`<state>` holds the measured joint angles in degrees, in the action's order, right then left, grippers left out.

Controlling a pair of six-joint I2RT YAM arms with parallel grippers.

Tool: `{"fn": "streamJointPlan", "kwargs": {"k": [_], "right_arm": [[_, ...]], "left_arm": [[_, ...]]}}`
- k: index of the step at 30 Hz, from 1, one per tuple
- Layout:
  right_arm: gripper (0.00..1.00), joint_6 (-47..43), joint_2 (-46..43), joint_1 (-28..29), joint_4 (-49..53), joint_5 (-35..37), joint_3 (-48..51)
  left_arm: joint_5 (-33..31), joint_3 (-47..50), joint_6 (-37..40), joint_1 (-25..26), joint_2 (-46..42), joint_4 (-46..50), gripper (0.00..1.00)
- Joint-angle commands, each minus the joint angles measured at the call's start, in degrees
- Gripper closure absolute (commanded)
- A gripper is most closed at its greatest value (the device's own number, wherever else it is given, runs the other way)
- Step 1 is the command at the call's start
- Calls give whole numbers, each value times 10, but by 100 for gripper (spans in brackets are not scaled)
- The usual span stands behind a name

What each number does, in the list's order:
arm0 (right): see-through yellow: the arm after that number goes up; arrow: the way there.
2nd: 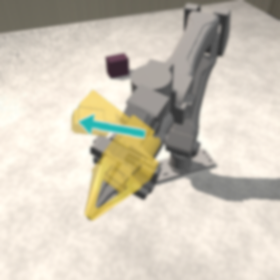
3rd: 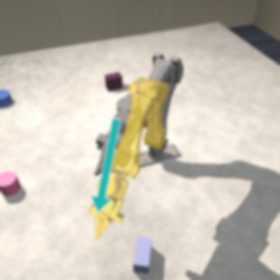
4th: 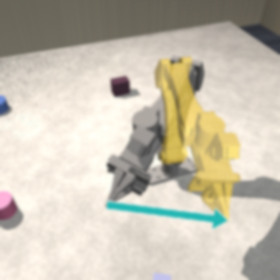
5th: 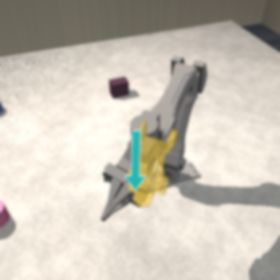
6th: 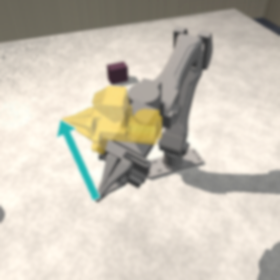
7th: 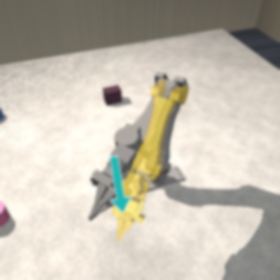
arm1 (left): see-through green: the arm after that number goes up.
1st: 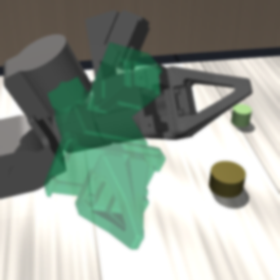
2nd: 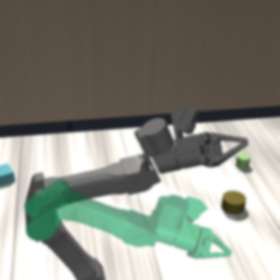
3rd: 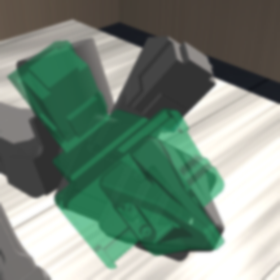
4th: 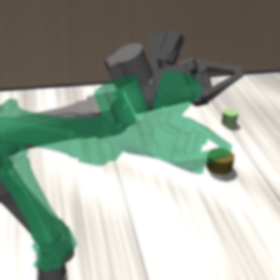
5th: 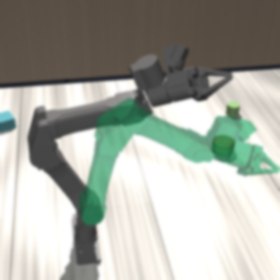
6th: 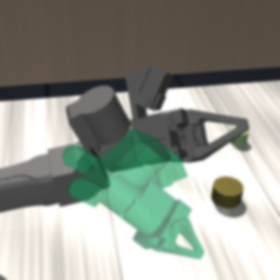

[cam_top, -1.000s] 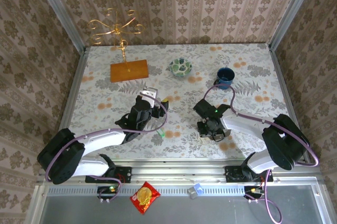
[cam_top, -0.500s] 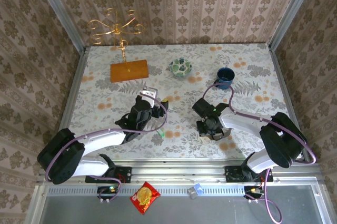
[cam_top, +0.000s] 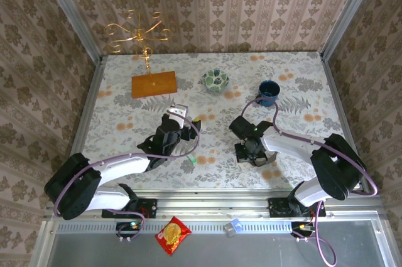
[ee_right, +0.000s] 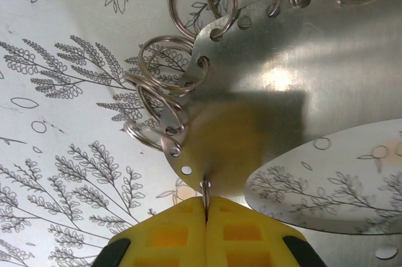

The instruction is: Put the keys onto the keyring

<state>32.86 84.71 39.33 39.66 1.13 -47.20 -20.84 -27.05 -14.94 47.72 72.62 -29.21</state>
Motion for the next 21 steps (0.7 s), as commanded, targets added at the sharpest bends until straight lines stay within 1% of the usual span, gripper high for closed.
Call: {"fn": "streamJointPlan", "kwargs": {"k": [1,5,9,12,16,21], "right_arm": [[100,-27,-36,5,48,48,-31],[100,-70,-89,4,69,97,-60],[100,-144,-128,4,78,142,-101],[100,-207,-156,4,58,166,-124],[100,-288,-170,3,15,188,-153],[100,-385,-169,1,-53,176,-182]], "left_arm": [[-2,-10,29,3,-19,5,11],[14,-24,71,2,-31,21,12],[22,-61,125,-1,-45,69,14],[31,-84,157,-9,-62,95,16],[63,-110,179,-41,-95,126,17],[143,-154,188,-106,-134,186,19]]}}
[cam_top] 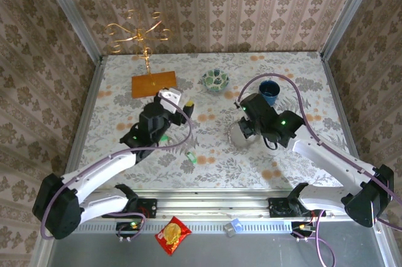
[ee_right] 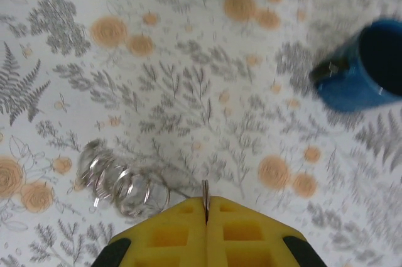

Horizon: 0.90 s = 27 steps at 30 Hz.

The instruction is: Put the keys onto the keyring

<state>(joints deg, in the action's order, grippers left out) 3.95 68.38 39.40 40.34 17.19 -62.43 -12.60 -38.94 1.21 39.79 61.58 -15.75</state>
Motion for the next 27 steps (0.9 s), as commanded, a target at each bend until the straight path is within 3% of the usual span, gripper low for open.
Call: {"fn": "streamJointPlan", "kwargs": {"k": [1,8,17,22,27], "right_arm": [[100,-112,-4,-1,-73,8,-35],[100,-199,15,-17,-143,-104,-65],[100,-285,18,-71,-201,-400,-36],[100,-335,23,-70,-177,-468,-36],[100,-370,25,-62,-154,-496,-32]], "left_arm": [[70,-45,31,-37,-28,63,19],[121,-105,101,-70,-56,144,24],[241,-114,202,-60,-80,180,32],[273,-93,306,-11,-93,182,36],[307,-90,341,14,-81,207,42]]}}
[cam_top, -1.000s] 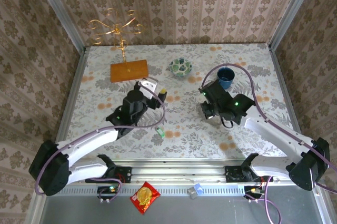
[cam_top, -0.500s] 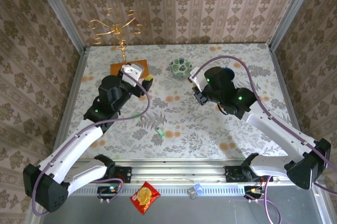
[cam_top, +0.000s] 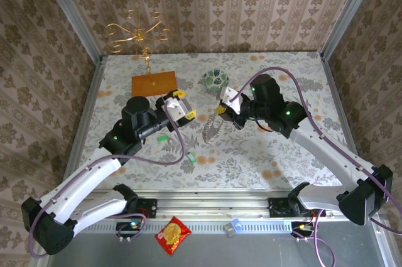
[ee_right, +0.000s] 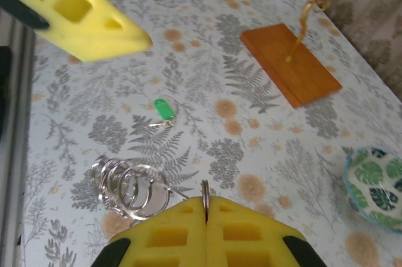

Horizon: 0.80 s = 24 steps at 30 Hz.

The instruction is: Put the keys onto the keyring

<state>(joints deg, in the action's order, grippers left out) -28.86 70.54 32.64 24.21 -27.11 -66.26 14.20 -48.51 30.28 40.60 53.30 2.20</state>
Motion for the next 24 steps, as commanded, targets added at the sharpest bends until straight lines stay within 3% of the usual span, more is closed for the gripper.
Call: {"fn": "streamJointPlan", "kwargs": {"k": [1,5,13,17,24], "right_arm": [[100,-48,5,10,11,-52,7],[100,-71,6,19,30,-52,8],[100,-128,6,24,53,-54,12],[100,-136,3,30,41,-52,20],[100,-137,-5,42,20,-51,38]], "left_arm": [[46,5,51,8,7,32,43],[67,1,58,17,22,46,46],[120,1,99,19,41,60,65],[161,1,117,21,51,71,68],[172,7,114,34,76,62,70]]}}
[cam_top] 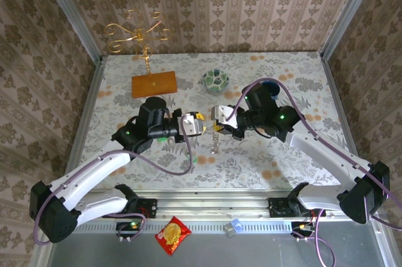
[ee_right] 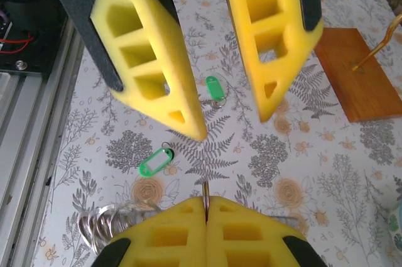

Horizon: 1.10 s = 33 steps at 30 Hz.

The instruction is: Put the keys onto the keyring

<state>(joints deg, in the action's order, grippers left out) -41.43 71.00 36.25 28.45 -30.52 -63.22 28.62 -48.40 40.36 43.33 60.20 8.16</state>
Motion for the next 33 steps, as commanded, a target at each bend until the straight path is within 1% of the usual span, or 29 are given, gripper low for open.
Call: {"fn": "streamJointPlan", "kwargs": {"k": [1,14,22,33], "right_arm": [[100,-11,-12,7,-25,-17,10],[100,3,-28,19,-59,-11,31],[100,17,-30,24,-68,-22,35],[100,24,-27,32,-76,-25,42]], "left_arm": [[30,5,13,10,10,4,70],[60,32,-14,13,19,-12,69],[70,52,-37,14,15,-45,76],[75,68,-66,14,4,-94,78]]}}
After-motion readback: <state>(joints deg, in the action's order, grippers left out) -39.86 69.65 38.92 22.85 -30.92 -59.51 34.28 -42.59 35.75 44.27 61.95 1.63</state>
